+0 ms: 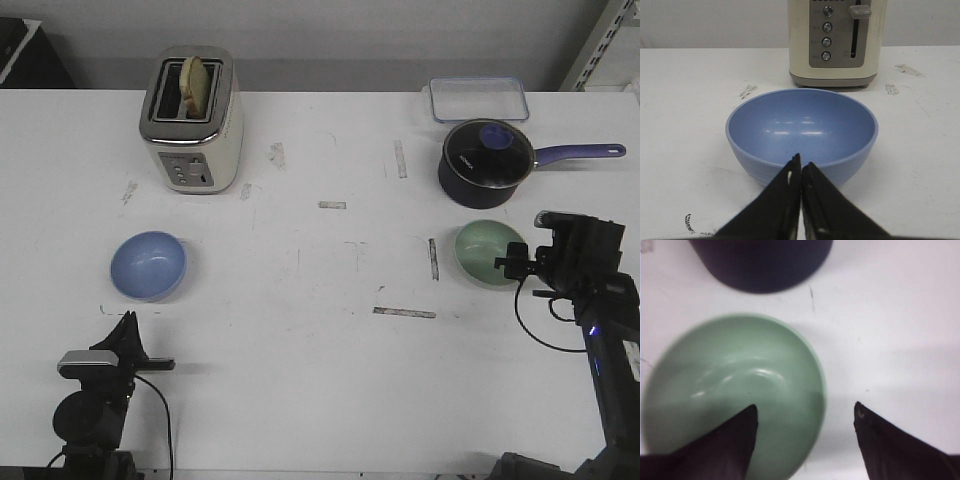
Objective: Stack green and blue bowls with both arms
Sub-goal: 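Close the right gripper on the green bowl's rim, then drag the green bowl toward the table center and release it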
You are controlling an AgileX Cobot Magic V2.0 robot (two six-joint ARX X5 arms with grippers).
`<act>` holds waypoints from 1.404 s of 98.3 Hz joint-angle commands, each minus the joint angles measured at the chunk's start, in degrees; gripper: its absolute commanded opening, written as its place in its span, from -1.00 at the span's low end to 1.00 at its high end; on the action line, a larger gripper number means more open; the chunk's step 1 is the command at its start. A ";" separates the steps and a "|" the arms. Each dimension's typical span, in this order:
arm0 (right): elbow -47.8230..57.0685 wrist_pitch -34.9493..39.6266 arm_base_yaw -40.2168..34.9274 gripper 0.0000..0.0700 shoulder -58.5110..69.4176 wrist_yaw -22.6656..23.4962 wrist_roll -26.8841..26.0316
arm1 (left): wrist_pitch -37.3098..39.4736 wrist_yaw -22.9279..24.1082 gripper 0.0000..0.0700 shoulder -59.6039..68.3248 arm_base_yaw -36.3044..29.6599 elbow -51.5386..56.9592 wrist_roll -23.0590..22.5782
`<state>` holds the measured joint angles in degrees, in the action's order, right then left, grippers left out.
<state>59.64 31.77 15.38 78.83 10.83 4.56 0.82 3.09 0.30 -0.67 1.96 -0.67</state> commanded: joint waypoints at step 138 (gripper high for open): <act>5.84 5.81 -20.98 -1.00 -5.38 12.13 -3.72 | 0.59 0.09 -1.00 -0.11 -0.09 -1.22 0.26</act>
<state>64.69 36.53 -0.91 72.73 22.57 1.76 0.82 3.11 0.30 -0.67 1.96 -0.67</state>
